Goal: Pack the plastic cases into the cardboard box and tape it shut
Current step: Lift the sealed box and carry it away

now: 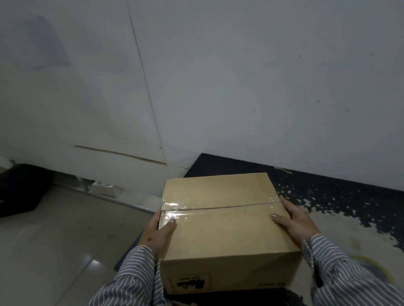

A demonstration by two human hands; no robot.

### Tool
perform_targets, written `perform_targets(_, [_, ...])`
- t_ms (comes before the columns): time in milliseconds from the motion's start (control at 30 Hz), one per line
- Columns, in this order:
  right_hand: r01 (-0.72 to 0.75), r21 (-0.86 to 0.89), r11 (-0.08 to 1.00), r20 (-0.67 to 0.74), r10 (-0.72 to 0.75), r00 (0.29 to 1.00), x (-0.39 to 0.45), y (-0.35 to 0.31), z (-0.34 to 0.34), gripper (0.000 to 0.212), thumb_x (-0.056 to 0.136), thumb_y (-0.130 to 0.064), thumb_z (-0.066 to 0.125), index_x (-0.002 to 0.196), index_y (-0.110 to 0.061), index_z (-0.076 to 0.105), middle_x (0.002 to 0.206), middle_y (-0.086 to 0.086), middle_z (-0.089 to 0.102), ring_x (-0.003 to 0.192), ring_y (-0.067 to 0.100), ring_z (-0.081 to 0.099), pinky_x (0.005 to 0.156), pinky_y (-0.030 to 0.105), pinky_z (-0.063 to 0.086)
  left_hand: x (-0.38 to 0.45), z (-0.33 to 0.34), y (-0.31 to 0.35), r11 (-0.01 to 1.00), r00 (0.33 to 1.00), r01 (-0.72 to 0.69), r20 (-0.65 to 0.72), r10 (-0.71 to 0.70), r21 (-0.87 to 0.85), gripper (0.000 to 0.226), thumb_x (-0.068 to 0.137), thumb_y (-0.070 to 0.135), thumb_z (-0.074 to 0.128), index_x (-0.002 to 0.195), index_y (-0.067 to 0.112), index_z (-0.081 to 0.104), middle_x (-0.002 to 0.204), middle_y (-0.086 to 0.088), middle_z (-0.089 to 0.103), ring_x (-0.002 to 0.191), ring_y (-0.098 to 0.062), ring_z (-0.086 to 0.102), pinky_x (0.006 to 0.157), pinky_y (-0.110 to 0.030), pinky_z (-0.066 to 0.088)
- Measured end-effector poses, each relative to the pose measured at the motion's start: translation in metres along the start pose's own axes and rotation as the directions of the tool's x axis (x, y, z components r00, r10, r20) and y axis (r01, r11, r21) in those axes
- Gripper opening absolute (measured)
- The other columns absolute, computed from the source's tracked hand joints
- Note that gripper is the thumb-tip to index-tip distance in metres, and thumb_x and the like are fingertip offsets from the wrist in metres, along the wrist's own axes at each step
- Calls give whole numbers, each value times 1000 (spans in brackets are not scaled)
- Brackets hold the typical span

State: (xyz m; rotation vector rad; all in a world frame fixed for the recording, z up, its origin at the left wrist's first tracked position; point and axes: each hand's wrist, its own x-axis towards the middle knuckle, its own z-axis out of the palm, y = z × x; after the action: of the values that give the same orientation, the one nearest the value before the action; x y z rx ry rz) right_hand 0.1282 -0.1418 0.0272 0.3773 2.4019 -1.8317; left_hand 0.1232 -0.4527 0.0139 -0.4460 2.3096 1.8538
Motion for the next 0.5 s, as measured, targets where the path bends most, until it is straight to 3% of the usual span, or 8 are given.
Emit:
perform_targets(67, [6,8,1000,33,-6,999,5,-5,15,63,88,-14,58,144,-22,29,141,12,41,101,17,43,88,32,35,-2,-14,-5,999,999,10,-41,-12,-50,48,92,16,55,138,25,41,117,-11,59,84,-20,60,66,-32,51])
perform_targets(167, [20,24,1000,97,-22,995,14,-15,45,64,88,-13,59,144,-20,29,142,12,41,100,16,43,87,30,34,-9,-40,-10,998,993,21,-115,-29,-67,51,93,14,53,140,22,38,113,-7,53,78,-10,54,59,-22,43])
perform_targets(400, [38,7,999,252,-38,967,34,-39,126,66,87,-13,59,145,-21,28,143,14,41,103,21,47,93,37,40,-14,-116,-25,994,965,45,-252,-70,-102,52,95,17,49,143,25,31,135,-17,47,78,-13,51,61,-23,42])
perform_targets(500, [42,17,999,289,-45,956,40,-54,163,64,87,-11,59,144,-20,30,141,13,44,98,18,49,72,26,43,-10,-153,-34,994,947,64,-309,-89,-90,53,95,21,49,144,28,30,136,-15,47,83,-17,53,73,-31,48])
